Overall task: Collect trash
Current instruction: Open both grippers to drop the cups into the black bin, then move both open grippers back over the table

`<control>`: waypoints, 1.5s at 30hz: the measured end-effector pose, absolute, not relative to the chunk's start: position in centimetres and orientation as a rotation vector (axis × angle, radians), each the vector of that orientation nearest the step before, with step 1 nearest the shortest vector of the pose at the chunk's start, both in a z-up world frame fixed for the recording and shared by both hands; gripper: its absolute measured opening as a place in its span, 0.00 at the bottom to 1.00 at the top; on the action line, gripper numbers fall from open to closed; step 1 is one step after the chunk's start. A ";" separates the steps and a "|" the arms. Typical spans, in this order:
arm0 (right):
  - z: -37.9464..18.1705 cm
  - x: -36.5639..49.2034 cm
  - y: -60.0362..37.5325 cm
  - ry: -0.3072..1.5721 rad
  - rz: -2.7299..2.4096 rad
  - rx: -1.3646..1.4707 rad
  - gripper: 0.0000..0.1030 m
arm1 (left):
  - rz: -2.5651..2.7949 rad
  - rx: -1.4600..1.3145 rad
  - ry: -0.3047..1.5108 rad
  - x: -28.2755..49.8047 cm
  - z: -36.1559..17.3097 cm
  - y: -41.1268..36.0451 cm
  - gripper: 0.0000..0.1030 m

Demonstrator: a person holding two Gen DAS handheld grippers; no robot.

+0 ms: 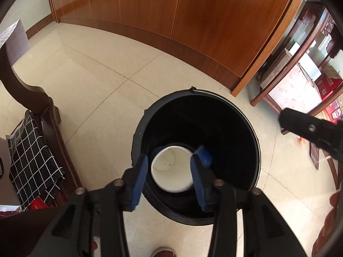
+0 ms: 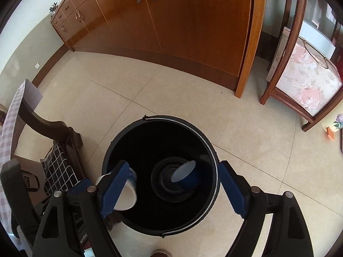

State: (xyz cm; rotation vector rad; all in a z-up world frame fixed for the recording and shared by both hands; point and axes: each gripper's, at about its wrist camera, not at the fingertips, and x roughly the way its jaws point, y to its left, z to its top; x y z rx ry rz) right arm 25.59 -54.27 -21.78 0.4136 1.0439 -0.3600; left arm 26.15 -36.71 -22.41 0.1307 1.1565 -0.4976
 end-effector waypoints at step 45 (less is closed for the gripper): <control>-4.8 19.7 -32.2 0.731 -0.003 0.222 0.84 | -0.114 -0.069 0.752 19.9 -4.2 -8.1 0.87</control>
